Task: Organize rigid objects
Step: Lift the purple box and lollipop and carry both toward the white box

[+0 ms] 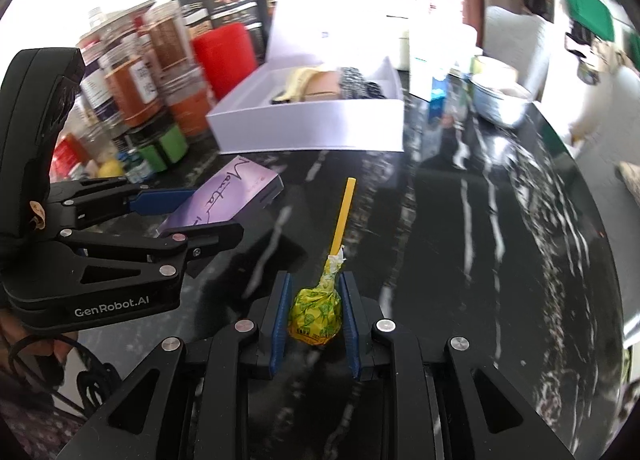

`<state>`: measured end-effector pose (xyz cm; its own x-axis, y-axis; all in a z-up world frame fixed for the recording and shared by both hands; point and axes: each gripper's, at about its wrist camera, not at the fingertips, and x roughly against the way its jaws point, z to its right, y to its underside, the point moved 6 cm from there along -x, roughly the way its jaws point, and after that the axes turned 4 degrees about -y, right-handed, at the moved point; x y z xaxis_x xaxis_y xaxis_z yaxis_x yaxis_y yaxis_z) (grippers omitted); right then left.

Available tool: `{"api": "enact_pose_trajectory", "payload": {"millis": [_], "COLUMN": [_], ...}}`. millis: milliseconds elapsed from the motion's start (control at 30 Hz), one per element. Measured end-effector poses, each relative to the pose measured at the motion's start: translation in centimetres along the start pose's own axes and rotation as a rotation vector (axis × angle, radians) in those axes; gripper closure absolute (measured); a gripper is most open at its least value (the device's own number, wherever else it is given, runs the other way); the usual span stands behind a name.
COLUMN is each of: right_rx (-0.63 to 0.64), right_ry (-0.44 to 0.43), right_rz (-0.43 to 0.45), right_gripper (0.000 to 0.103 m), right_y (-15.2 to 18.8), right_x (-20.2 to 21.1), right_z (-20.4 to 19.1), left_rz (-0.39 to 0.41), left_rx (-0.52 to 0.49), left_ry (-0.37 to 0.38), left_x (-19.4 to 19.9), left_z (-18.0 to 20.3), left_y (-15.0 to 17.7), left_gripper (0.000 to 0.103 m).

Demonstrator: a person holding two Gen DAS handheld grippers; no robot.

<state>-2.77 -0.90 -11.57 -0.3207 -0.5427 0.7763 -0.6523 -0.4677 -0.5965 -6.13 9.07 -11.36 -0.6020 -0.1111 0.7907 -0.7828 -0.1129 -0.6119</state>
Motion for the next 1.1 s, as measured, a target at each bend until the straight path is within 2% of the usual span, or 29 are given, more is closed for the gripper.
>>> {"api": "enact_pose_trajectory", "payload": {"millis": [167,433,1100], "right_rx": [0.04,0.098,0.124], "right_ry": [-0.051,-0.081,-0.091], "right_rz": [-0.001,0.027,0.101], "right_gripper": [0.079,0.079,0.079], "right_y": [-1.2,-3.7,-10.8], "right_x": [-0.4,-0.5,0.0], "right_z": [-1.9,-4.0,-4.0], "left_rz": [0.034,0.076,0.217], "left_rx": [0.036,0.063,0.074], "left_ry": [-0.029,-0.053,-0.057], "left_x": [1.5,2.6,3.5], "left_z": [-1.8,-3.9,-5.6], "left_y": [-0.3,-1.7,-9.8], "left_gripper": [0.053,0.053,0.053]}}
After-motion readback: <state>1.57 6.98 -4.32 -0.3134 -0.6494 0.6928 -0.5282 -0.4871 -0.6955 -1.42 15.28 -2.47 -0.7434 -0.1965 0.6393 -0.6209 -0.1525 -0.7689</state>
